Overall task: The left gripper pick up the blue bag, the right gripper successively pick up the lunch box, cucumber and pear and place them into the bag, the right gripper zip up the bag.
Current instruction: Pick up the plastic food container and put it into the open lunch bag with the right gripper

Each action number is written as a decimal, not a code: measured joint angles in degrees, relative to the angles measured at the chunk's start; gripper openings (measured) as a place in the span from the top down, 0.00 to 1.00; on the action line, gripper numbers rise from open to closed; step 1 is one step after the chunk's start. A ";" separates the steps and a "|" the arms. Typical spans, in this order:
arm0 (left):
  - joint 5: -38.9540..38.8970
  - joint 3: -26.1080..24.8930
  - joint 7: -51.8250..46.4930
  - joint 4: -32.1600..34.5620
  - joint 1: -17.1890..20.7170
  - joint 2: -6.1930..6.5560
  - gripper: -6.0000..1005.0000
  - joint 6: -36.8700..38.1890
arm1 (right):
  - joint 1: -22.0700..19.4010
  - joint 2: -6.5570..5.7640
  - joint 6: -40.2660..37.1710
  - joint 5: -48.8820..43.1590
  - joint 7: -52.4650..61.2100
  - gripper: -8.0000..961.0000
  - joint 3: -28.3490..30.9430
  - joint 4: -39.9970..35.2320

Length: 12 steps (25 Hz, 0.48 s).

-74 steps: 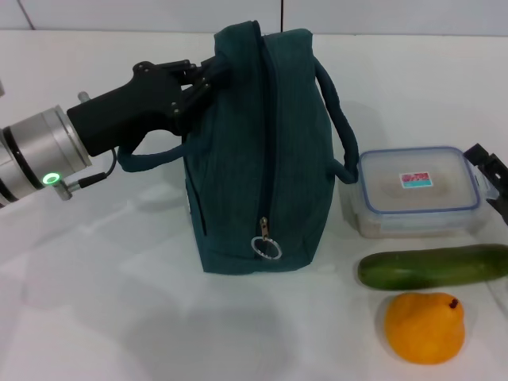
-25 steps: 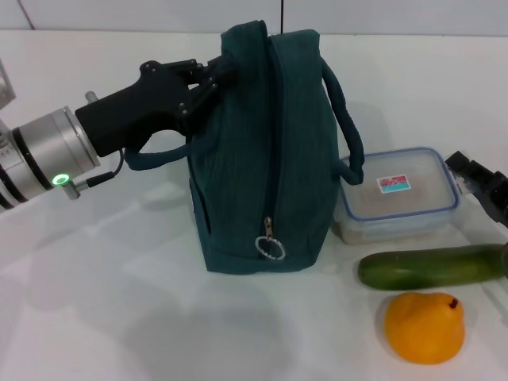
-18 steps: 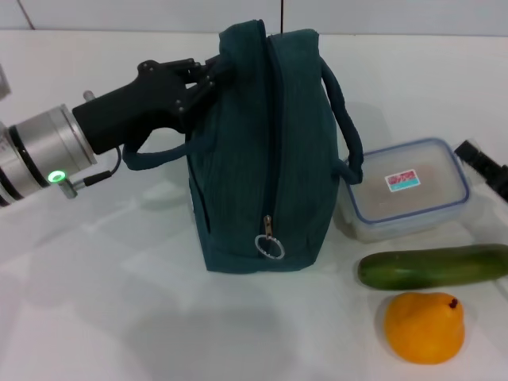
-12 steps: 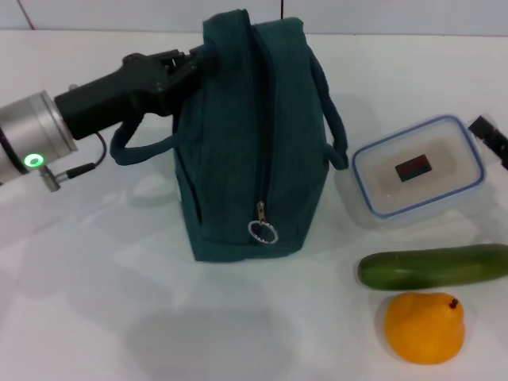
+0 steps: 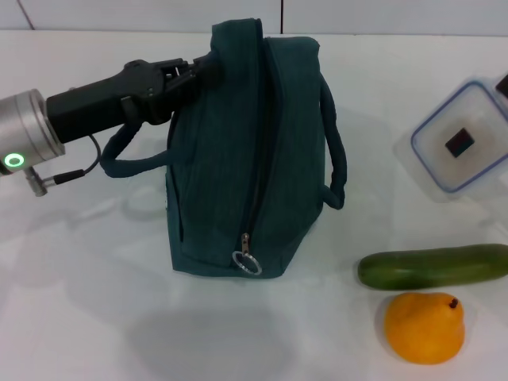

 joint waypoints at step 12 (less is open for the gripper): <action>0.78 0.01 -1.15 -0.01 -1.77 -0.60 0.89 -0.87 | 4.84 -0.34 -7.13 2.46 1.07 0.89 0.62 -6.24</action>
